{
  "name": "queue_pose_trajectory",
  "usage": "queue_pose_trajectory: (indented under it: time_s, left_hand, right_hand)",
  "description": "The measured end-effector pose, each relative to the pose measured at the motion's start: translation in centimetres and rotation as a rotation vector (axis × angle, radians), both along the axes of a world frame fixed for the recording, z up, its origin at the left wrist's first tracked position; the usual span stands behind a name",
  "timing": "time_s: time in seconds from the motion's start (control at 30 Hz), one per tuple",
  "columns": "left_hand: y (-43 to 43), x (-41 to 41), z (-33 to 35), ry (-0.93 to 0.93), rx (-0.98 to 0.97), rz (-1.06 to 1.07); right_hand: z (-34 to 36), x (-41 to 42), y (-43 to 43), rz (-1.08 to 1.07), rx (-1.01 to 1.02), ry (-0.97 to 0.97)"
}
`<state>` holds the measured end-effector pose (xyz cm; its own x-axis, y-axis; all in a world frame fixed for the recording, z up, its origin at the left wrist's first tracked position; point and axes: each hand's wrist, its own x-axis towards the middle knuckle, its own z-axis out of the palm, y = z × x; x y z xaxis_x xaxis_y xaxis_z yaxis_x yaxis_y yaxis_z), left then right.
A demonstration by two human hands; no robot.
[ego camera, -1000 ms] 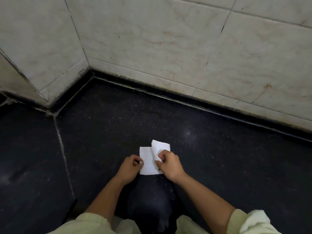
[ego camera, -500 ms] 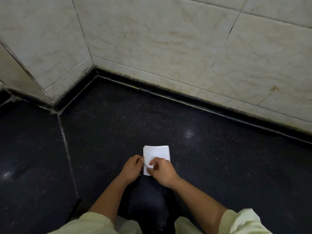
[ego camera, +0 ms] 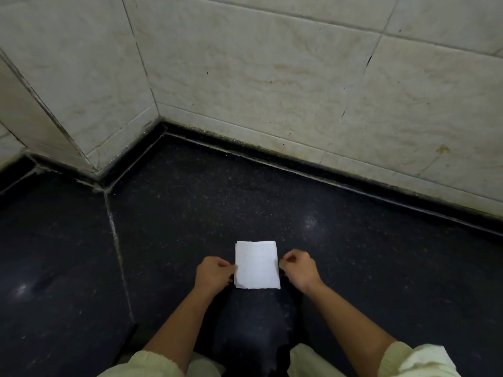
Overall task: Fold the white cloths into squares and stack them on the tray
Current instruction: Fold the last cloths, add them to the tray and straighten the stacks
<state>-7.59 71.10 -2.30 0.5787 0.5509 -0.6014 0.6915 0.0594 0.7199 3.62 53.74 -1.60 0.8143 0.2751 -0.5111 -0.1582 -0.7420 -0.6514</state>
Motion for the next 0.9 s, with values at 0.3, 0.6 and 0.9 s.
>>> queue_pose_trajectory:
  time_s: [0.3, 0.6, 0.9]
  left_hand:
    - [-1.4, 0.5, 0.4, 0.11, -0.172, -0.014]
    - [-1.9, 1.9, 3.0, 0.112, -0.793, 0.02]
    - [-8.0, 5.5, 4.0, -0.072, -0.737, -0.176]
  right_hand:
    - [-0.2, -1.8, 0.6, -0.294, 0.223, 0.304]
    - [2.2, -1.0, -1.4, -0.537, 0.674, 0.626]
    - [4.7, -1.6, -8.6, -0.643, 0.724, 0.494]
